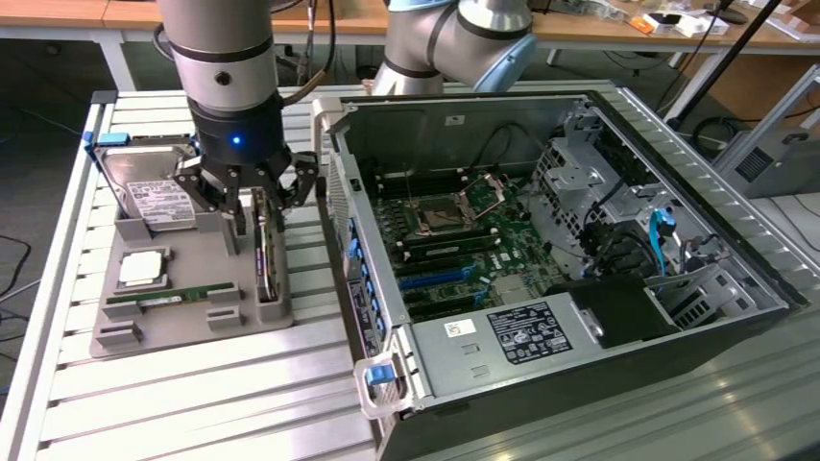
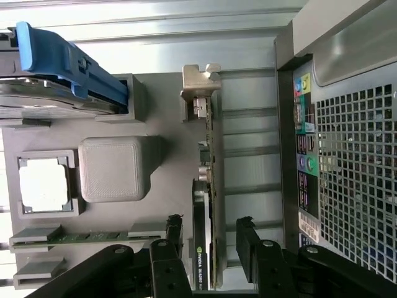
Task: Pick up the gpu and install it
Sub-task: 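Pick up the gpu and move the gpu toward the slot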
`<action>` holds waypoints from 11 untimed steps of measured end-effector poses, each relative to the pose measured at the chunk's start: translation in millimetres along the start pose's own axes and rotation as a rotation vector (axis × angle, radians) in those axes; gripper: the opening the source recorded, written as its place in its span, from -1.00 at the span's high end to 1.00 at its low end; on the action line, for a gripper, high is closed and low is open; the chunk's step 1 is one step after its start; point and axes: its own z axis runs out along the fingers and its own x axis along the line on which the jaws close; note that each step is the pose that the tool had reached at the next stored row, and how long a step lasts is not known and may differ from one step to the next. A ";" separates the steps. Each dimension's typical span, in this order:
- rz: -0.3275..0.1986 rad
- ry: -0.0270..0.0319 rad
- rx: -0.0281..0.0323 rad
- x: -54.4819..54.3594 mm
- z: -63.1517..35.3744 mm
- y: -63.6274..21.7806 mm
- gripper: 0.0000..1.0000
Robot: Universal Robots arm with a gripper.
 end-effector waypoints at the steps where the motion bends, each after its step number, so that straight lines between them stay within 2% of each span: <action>1: 0.000 0.0001 0.0001 0.1 0.9 0.1 0.04; 8: -0.003 0.0001 0.0004 0.6 11.0 0.9 0.04; 11: -0.003 0.0002 0.0005 0.9 14.4 4.6 0.04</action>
